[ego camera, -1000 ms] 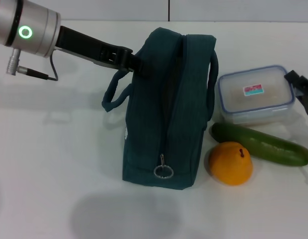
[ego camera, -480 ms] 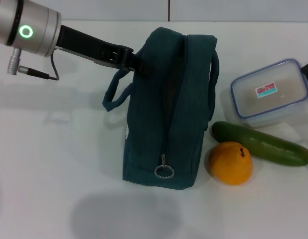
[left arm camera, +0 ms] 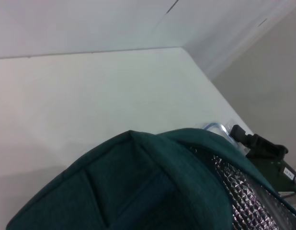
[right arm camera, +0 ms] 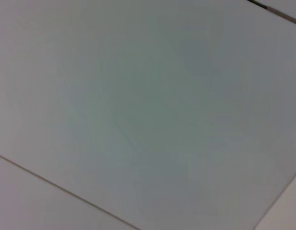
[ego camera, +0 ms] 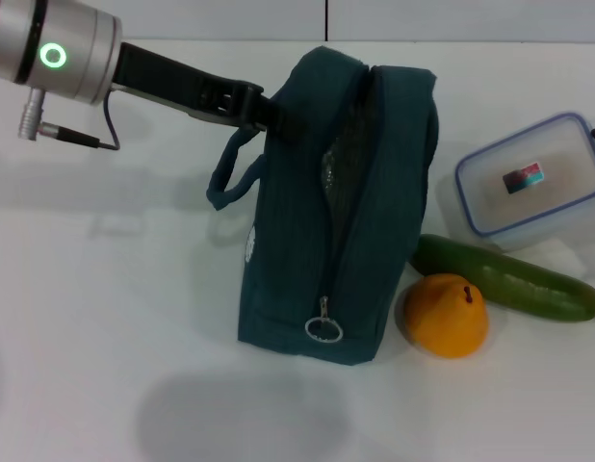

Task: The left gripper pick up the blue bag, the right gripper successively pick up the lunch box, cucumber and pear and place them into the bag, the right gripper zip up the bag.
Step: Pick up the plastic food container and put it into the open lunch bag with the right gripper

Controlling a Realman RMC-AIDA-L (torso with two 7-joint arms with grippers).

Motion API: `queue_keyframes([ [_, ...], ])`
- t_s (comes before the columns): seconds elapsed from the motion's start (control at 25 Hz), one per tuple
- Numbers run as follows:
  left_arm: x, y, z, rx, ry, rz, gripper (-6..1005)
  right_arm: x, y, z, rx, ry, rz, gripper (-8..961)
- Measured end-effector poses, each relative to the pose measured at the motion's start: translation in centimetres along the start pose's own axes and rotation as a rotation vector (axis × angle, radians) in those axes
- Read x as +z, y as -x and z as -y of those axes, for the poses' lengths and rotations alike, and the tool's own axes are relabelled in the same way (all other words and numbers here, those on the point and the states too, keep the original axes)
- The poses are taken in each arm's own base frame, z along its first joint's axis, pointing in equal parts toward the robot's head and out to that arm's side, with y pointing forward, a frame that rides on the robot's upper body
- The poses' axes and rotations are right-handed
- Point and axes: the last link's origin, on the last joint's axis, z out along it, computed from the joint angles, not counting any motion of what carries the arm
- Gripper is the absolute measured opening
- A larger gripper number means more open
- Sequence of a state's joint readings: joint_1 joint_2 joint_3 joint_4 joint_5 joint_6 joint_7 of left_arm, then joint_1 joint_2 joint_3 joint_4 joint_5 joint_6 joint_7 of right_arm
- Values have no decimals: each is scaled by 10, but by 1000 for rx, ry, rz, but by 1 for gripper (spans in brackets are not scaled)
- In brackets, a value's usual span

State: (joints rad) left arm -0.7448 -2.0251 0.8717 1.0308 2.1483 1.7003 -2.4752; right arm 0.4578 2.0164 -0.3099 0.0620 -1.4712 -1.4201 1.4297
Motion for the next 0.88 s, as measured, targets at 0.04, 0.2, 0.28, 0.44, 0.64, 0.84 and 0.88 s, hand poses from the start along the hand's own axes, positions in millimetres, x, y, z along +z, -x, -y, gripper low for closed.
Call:
queue_keyframes([
  [0.04,-1,-1,0,0,2,-3,41,0,0,-1,0,6,1,190],
  [0.2,-5,-6,-2,6,0,-14,42,-3,4,-4,-3,30,9,183],
  [0.28,-7,-8,-3,6,4,-20,42,-5,5,-3,0,31,12,178],
  [0.44,-7,-10,-4,9,6,-23,42,-7,7,-2,5,28,15,168],
  [0.64,-7,-11,-5,12,9,-26,42,-8,6,-3,6,31,17,156],
  [0.84,-7,-11,-5,12,10,-26,42,-8,7,-5,7,46,19,146],
  [0.88,-7,-11,-5,12,10,-26,42,-8,7,-5,8,48,19,144],
])
